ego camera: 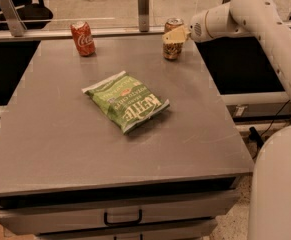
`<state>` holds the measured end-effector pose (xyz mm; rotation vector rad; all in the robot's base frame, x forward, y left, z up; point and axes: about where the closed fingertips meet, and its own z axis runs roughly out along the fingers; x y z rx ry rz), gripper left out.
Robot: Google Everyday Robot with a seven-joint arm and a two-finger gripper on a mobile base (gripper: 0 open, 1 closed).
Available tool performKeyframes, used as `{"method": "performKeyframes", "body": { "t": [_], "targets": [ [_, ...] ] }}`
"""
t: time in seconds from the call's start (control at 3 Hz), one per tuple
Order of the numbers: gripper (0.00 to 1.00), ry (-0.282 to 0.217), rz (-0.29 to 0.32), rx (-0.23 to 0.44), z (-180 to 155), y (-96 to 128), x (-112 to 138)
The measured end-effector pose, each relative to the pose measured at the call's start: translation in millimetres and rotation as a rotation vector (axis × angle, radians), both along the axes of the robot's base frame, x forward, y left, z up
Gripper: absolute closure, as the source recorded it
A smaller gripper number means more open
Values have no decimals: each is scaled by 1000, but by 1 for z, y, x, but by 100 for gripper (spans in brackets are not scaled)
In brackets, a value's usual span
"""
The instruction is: Pick orange can
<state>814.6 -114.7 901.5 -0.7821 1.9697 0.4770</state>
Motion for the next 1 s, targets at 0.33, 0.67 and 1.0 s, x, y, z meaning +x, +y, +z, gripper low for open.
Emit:
{"method": "performKeyframes", "body": {
  "t": [0.33,0.67,1.0],
  "targets": [
    [88,-35,75,54,26,3,-15],
    [100,-66,177,97,68,2,-52],
    [100,-92,183,117,115,-19,-87]
  ]
}}
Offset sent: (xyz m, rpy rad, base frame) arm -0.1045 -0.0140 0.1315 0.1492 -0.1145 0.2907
